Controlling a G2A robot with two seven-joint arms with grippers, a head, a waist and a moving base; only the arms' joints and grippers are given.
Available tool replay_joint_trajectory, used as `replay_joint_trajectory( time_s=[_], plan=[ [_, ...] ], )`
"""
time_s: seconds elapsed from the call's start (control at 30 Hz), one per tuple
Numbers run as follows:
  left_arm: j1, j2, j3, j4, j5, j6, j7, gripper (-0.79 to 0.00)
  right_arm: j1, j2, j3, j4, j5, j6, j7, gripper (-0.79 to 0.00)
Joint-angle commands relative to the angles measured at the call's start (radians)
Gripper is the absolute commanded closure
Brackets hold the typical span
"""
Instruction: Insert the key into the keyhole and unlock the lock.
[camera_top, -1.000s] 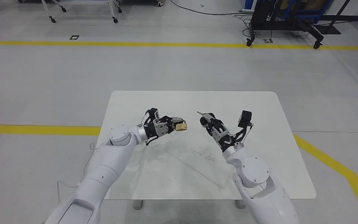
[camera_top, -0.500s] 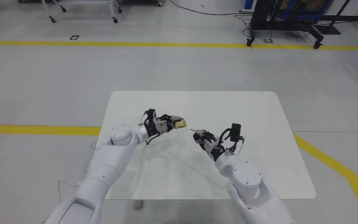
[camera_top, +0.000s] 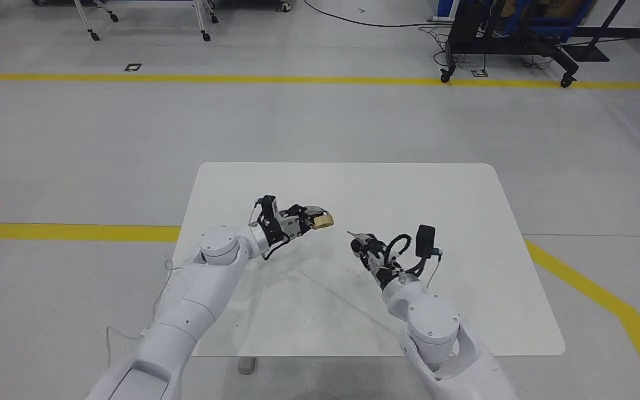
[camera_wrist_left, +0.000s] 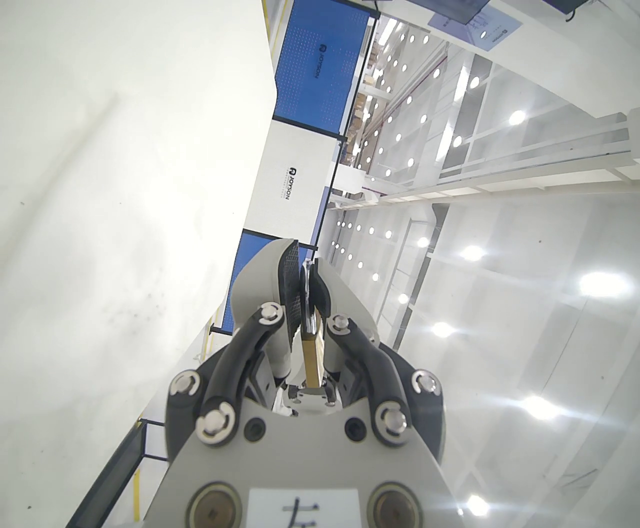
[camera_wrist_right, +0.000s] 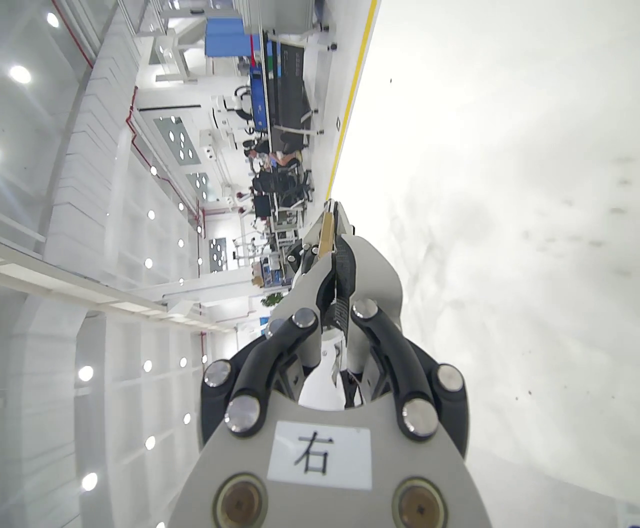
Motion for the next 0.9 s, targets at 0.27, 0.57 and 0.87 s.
replay_joint_trajectory(
  time_s=[0.27, 0.57, 0.87],
  plan=[
    [0.021, -0.009, 0.013, -0.047, 0.061, -0.052, 0.144, 0.0, 0.033, -0.059, -0.203, 0.092, -0.027, -0.078, -0.343, 0.0],
    [0.04, -0.006, 0.015, -0.079, 0.112, -0.09, 0.132, 0.0, 0.107, -0.113, -0.293, 0.174, 0.013, -0.095, -0.504, 0.0],
    [0.044, -0.007, 0.011, -0.087, 0.116, -0.102, 0.103, 0.0, 0.12, -0.131, -0.298, 0.184, 0.003, -0.09, -0.497, 0.0]
  ],
)
